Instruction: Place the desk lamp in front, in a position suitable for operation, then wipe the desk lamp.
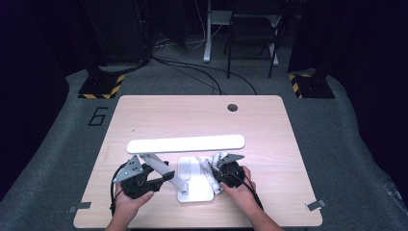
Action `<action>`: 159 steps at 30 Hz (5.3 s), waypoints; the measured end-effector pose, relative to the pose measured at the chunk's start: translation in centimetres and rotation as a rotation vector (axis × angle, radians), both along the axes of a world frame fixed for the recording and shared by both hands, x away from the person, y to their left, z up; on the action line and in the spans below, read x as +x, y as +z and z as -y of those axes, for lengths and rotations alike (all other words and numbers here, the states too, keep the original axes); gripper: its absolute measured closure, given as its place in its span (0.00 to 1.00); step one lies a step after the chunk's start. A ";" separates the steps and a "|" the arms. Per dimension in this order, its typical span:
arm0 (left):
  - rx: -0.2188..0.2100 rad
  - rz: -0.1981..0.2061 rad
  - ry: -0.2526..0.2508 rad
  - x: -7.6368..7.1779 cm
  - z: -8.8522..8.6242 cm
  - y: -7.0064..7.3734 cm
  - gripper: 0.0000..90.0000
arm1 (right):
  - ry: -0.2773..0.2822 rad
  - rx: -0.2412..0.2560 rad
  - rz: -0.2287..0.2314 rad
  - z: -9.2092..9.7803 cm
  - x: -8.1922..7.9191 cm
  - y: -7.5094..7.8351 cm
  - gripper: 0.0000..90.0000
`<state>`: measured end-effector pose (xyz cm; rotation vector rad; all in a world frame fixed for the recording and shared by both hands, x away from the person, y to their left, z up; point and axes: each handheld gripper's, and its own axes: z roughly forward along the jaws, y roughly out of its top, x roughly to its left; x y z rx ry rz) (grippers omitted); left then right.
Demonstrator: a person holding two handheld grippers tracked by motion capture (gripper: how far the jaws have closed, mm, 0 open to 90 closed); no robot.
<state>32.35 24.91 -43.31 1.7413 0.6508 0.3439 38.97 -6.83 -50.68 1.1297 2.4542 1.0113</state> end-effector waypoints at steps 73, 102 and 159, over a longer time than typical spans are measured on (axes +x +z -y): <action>-0.004 -0.012 -0.021 -0.2 -0.2 0.1 0.60 | 0.063 0.137 0.142 -1.3 -5.6 2.8 0.85; 0.001 -0.027 -0.063 -0.4 -1.4 2.2 0.53 | 0.087 0.129 0.066 -2.4 -4.7 0.7 0.78; 0.019 -0.020 -0.087 -0.7 -2.4 3.5 0.60 | 0.120 0.216 0.185 -1.5 -6.1 5.8 0.90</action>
